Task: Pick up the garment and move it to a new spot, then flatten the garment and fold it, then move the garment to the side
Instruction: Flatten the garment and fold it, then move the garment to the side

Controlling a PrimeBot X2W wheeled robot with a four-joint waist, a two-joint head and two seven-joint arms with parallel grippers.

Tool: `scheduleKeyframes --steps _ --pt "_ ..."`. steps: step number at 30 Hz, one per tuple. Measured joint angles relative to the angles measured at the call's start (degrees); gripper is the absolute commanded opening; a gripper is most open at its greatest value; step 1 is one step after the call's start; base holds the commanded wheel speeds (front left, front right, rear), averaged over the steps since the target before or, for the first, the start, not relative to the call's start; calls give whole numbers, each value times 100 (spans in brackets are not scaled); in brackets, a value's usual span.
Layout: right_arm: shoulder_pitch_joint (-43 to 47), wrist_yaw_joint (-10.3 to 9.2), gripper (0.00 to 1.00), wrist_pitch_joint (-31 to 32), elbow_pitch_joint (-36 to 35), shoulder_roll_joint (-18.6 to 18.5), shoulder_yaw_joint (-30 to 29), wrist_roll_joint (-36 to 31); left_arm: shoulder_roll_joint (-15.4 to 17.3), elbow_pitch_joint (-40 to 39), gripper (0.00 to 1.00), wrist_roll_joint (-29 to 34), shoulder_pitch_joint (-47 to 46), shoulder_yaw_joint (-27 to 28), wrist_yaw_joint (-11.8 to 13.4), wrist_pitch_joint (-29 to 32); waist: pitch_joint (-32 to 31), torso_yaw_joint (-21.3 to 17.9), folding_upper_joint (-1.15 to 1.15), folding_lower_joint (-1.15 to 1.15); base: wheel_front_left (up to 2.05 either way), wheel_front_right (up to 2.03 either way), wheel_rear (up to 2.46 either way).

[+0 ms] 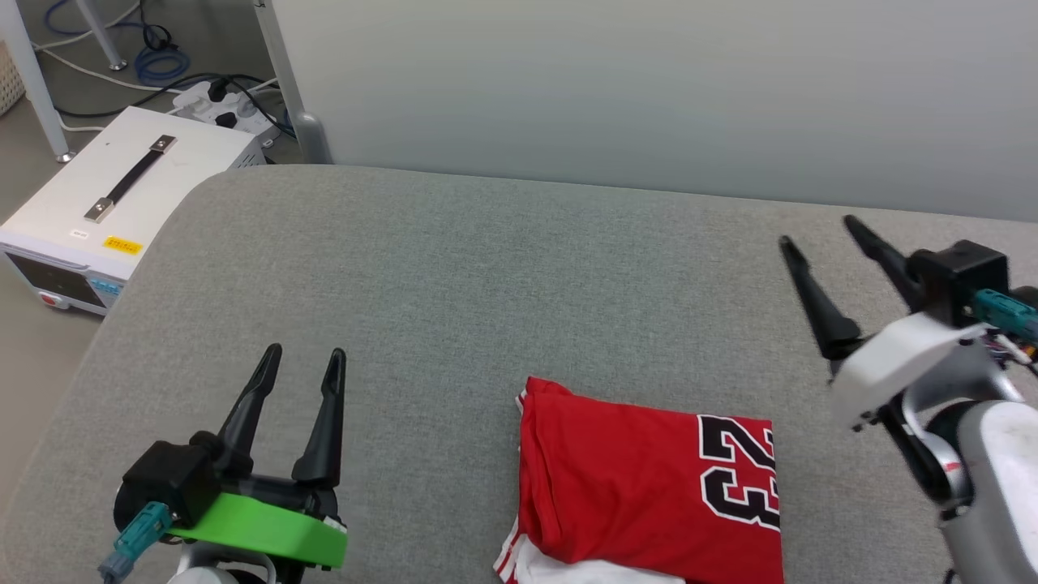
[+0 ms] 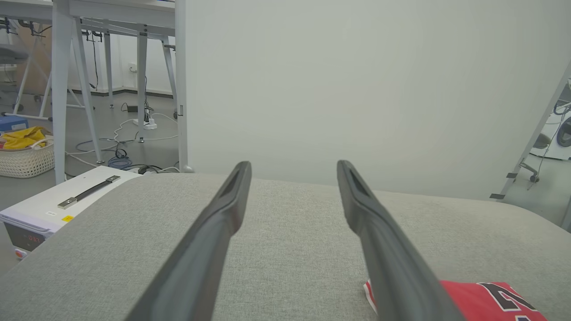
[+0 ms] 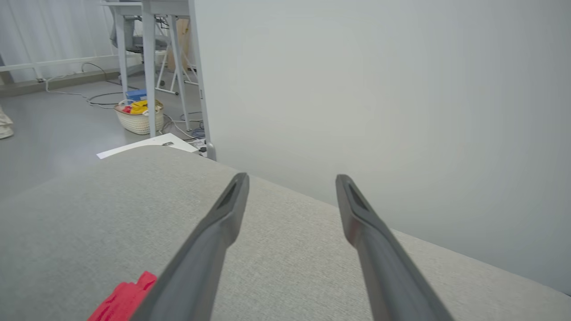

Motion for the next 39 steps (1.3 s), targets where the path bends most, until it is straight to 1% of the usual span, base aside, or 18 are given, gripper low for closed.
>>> scheduleKeyframes --steps 2,5,10,11,12,16,19,21,24,32,35,38,39 --pt "129 0 100 -190 -19 -218 -301 -381 -15 -5 100 0 0 -62 0 0 16 -24 0 0 0 0 0" --pt "452 0 100 -470 -100 -271 -683 -628 -51 -12 100 1 -1 -101 0 0 31 -63 0 0 0 0 0" --pt "1022 0 100 -896 -385 37 -1318 -766 -142 -49 100 0 14 -120 0 0 49 -160 0 0 0 0 0" --pt "1364 0 100 -1115 -559 227 -1582 -844 -178 -107 100 4 35 -125 0 0 71 -201 0 0 0 0 0" --pt "1483 0 100 -1169 -620 298 -1615 -854 -180 -132 100 12 54 -124 0 0 79 -209 0 0 0 0 0" --pt "1831 0 100 -1279 -840 558 -1580 -991 -198 -185 100 29 144 -74 0 0 100 -225 0 0 0 0 0" --pt "1902 0 100 -1374 -866 817 -1592 -1005 -213 -200 100 47 146 -86 0 0 132 -220 0 0 0 0 0" --pt "1921 0 100 -1423 -859 915 -1566 -1089 -212 -194 100 60 146 -138 0 0 144 -207 0 0 0 0 0" --pt "1928 0 100 -1449 -814 1015 -1535 -1090 -200 -175 100 99 145 -244 0 0 162 -201 0 0 0 0 0" --pt "1928 0 100 -1410 -804 1058 -1523 -1102 -198 -172 100 105 132 -256 0 0 285 -199 0 0 0 0 0" --pt "1927 0 100 -1195 -783 1035 -1460 -1139 -198 -169 100 105 130 -265 0 0 329 -209 0 0 0 0 0" --pt "1927 0 100 -568 -744 955 -1288 -1068 -190 -159 100 105 114 -319 0 0 380 -209 0 0 0 0 0" --pt "1928 0 100 -265 -735 912 -1202 -1005 -188 -158 100 105 103 -338 0 0 400 -202 0 0 0 0 0"
